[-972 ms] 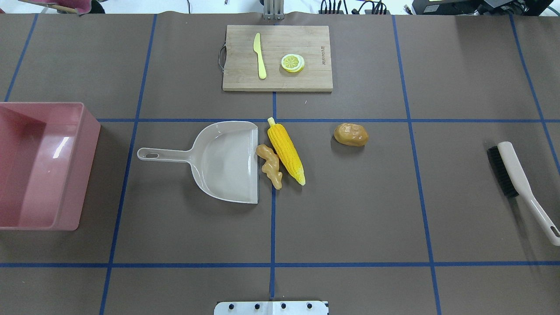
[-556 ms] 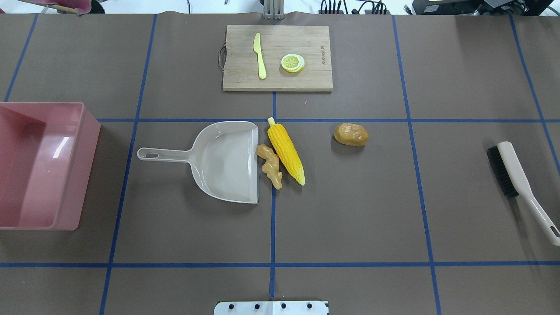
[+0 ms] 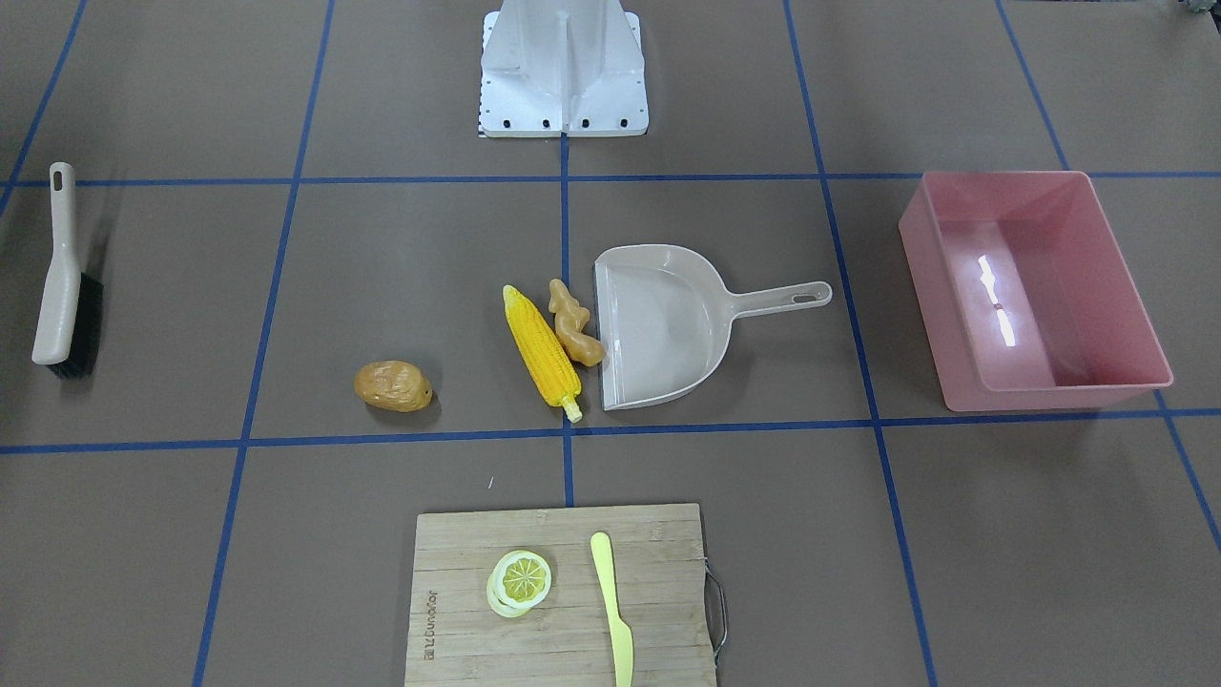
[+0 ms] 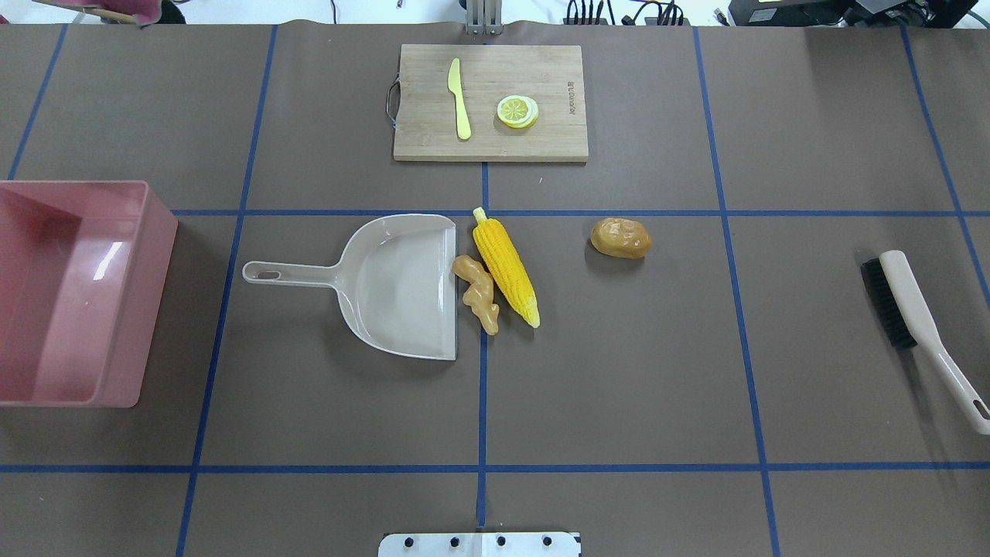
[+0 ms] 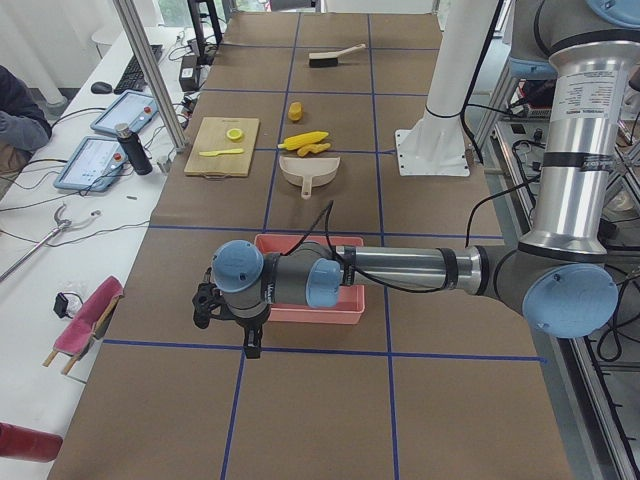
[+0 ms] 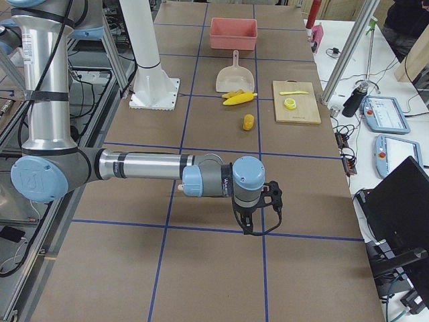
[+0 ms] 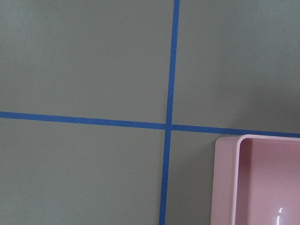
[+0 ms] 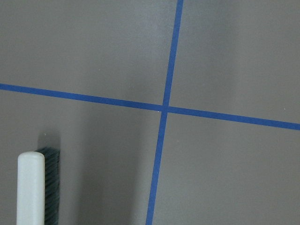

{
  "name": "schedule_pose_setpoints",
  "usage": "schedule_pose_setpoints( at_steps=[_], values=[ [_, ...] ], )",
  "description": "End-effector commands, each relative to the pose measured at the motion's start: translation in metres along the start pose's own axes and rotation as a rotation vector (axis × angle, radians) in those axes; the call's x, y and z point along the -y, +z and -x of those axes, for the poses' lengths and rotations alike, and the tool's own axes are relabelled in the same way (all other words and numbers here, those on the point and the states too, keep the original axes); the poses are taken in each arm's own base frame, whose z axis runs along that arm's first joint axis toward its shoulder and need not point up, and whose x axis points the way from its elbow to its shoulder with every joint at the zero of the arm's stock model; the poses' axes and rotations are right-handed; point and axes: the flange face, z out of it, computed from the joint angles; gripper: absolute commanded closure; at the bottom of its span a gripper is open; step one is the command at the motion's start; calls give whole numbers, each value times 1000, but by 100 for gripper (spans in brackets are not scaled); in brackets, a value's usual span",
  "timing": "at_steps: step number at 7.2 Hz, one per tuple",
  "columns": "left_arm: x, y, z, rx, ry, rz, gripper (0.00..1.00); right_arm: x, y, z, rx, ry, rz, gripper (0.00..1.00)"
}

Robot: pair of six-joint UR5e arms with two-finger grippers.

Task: Sweep and dump trash into bin

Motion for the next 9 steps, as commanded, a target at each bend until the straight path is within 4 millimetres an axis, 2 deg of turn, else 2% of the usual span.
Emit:
schedule_pose_setpoints(
  at_steps=[1, 5, 7, 9],
  values=[
    [0, -1, -2, -1, 8, -5, 2, -1, -1, 0, -7, 0, 0, 0],
    [-1, -3, -4, 0, 13, -10, 2, 0, -3, 1, -15, -2, -2, 0],
    [-8, 1, 1, 2, 12, -8, 2, 0, -2, 0, -25, 7, 9, 0],
    [-8, -3, -5, -1, 26, -19, 2, 1, -5, 3, -26, 1, 2, 0]
  ],
)
